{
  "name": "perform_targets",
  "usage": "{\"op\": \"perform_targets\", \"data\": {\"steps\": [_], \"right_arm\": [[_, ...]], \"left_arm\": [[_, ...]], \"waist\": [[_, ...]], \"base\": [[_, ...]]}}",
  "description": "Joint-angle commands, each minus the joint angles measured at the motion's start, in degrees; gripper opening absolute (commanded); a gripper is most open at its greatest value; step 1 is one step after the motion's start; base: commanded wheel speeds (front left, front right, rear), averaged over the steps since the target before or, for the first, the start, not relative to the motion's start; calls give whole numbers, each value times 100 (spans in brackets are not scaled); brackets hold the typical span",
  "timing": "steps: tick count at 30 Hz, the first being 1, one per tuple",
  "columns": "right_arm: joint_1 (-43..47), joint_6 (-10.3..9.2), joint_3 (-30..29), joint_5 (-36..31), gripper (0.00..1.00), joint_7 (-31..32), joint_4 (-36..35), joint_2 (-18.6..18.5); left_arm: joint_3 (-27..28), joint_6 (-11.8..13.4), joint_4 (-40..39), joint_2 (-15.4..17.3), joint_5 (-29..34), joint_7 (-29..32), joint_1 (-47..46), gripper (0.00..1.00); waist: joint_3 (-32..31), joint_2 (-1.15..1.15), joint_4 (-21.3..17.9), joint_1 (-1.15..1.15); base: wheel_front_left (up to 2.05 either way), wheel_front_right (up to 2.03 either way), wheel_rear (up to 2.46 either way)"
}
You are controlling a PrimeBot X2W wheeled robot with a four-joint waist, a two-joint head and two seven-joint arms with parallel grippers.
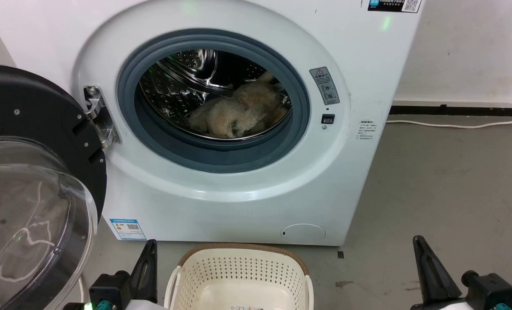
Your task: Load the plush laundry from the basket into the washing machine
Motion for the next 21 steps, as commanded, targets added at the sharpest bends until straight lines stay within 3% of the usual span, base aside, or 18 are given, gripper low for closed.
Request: {"op": "perform_targets", "data": {"steps": [1, 21], "right_arm": [[-114, 1, -3, -63, 0, 40, -25, -1], [-232, 2, -6, -201, 0, 264, -45, -2]], "left_arm": [[26, -30, -49, -23, 67, 36, -70, 0], [124, -60, -175, -89, 253, 258, -133, 0]], "waist": [[3, 0, 2, 0], [39, 0, 21, 0]], "base": [[0, 0, 0], [0, 0, 0]]}}
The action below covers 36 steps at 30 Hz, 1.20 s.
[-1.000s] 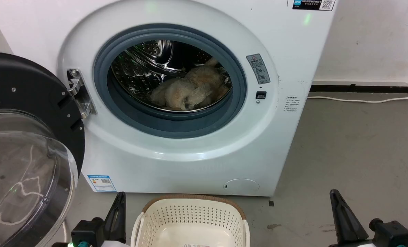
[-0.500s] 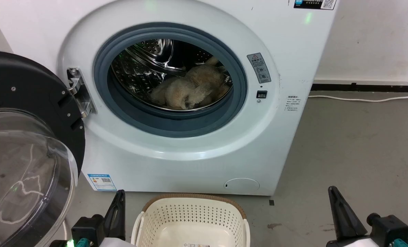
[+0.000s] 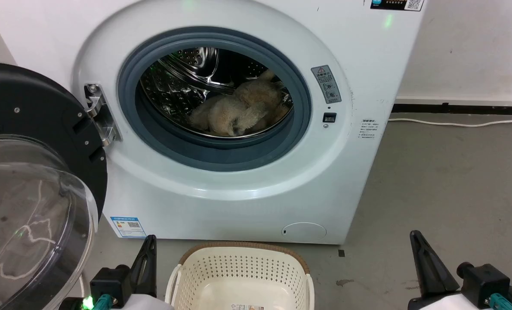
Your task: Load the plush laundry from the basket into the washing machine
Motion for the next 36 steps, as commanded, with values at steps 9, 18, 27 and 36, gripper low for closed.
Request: {"op": "perform_targets", "data": {"steps": [9, 18, 27, 36], "right_arm": [[-145, 2, -7, -97, 0, 120, -43, -2], [-201, 3, -8, -162, 0, 226, -53, -3], [-256, 3, -9, -228, 0, 332, -63, -3], [-312, 3, -10, -294, 0, 438, -72, -3]], "left_arm": [[70, -33, -97, -63, 140, 121, -117, 0], [117, -47, -156, -94, 228, 226, -146, 0], [163, -62, -215, -126, 316, 331, -176, 0], [210, -76, -275, -157, 404, 437, -206, 0]], "waist": [[16, 0, 9, 0], [34, 0, 18, 0], [51, 0, 28, 0], [68, 0, 37, 0]], "base": [[0, 0, 0], [0, 0, 0], [0, 0, 0], [0, 0, 0]]}}
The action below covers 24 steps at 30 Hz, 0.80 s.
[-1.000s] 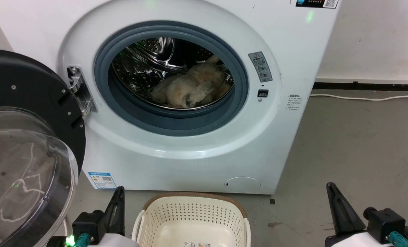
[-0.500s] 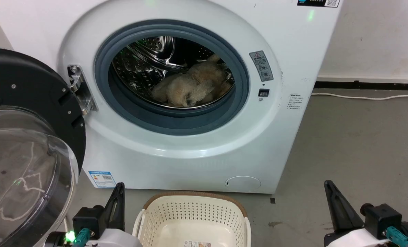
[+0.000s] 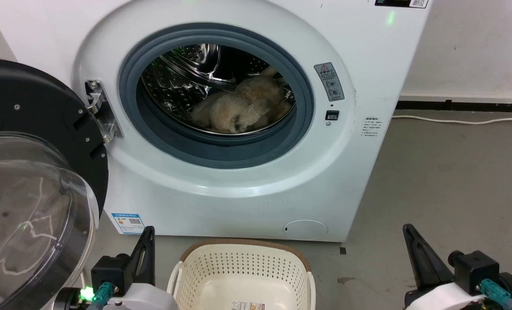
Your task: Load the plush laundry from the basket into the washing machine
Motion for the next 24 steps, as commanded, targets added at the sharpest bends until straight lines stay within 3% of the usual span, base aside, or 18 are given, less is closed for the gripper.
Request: {"op": "perform_targets", "data": {"steps": [1, 24], "right_arm": [[-111, 3, -6, -56, 0, 43, -39, -3], [-265, 4, -9, -239, 0, 337, -66, -4]], "left_arm": [[32, -26, -52, -21, 64, 39, -91, 0], [161, -67, -217, -109, 308, 331, -173, 0]], "waist": [[2, 0, 1, 0], [49, 0, 27, 0]], "base": [[0, 0, 0], [0, 0, 0]]}}
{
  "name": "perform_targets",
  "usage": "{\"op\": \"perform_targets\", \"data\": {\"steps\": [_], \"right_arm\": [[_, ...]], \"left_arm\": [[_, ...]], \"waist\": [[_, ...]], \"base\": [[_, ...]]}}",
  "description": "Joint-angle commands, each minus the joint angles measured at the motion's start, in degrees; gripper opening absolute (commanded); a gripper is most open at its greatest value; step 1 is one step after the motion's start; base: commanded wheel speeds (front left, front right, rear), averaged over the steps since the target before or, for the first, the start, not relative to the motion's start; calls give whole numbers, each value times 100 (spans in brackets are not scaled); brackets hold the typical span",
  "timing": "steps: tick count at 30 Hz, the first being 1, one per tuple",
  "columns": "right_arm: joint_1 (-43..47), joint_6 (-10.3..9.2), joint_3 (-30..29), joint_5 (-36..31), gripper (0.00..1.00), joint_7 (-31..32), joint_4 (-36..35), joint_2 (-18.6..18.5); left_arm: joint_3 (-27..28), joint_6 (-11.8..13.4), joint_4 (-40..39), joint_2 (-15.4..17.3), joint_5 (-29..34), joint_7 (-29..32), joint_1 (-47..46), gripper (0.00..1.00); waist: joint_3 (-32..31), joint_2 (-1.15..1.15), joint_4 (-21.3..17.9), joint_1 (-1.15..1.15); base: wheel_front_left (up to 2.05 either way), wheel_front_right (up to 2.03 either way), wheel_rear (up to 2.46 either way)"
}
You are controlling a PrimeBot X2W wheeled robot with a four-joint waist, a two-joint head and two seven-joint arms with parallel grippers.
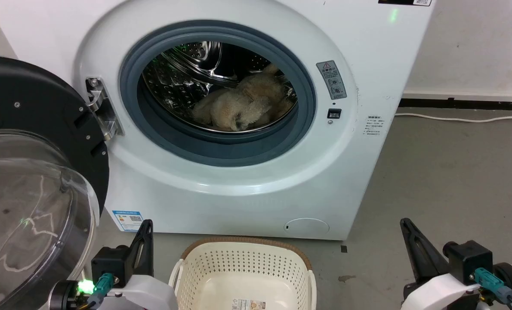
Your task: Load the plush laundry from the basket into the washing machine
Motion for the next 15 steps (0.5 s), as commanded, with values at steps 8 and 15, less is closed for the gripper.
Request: {"op": "perform_targets", "data": {"steps": [8, 15], "right_arm": [[-144, 4, -8, -91, 0, 139, -41, -5], [-151, 5, -8, -99, 0, 152, -42, -5]], "left_arm": [[75, -32, -98, -44, 142, 138, -111, 0], [81, -34, -106, -48, 153, 151, -115, 0]], "waist": [[18, 0, 10, 0], [20, 0, 11, 0]], "base": [[0, 0, 0], [0, 0, 0]]}}
